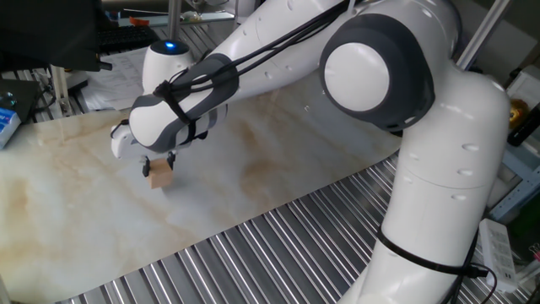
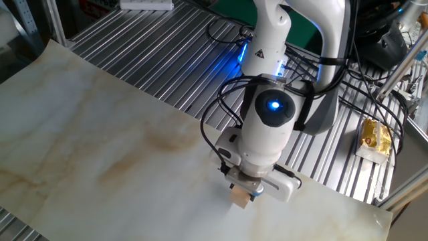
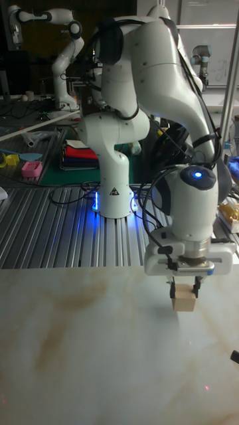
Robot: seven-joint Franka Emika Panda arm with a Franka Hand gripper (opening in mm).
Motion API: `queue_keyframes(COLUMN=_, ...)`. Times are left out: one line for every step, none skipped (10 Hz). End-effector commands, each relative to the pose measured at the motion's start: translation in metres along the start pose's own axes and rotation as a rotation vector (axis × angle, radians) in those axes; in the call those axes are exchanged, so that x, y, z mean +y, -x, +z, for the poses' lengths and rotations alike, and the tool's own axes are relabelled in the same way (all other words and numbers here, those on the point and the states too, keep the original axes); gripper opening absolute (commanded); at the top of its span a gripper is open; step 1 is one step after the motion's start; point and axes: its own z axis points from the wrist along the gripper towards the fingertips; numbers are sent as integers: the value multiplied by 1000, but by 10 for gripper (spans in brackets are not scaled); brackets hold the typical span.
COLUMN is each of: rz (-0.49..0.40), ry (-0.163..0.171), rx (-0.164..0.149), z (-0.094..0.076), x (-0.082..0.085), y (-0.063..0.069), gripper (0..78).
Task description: Pick up the small block on the left and move it to the right
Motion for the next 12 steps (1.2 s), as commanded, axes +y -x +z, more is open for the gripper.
queue_keyframes(rz=9, ry=-4, rx=-8, z=0, x=7, y=-3, gripper=12)
queue_keyframes(rz=9, ry=-4, rx=-8, z=0, x=7, y=-3, gripper=12)
queue_keyframes(rz=10, ry=-9, rx=-10, z=1, x=9, y=-4, gripper=12)
queue_keyframes(rz=9, ry=-13, rx=-14, z=1, x=9, y=-4, gripper=12)
queue_keyframes(rz=3, ry=-16, rx=-16, z=1, x=9, y=-4, gripper=12)
queue_keyframes(rz=-2, ry=-17, rx=-16, z=1, x=9, y=-4, gripper=12)
queue_keyframes(rz=-8, ry=-17, rx=-16, z=1, x=9, y=-4, gripper=12)
queue_keyframes(rz=-18, ry=-14, rx=-14, z=1, x=9, y=-5, gripper=12)
queue_keyframes(rz=-22, ry=-11, rx=-9, z=1, x=9, y=-5, gripper=12)
queue_keyframes(rz=-23, ry=-9, rx=-7, z=2, x=9, y=-4, gripper=12)
queue_keyframes(rz=-26, ry=-8, rx=-8, z=6, x=9, y=-4, gripper=12)
queue_keyframes(rz=-26, ry=-8, rx=-8, z=6, x=9, y=-3, gripper=12)
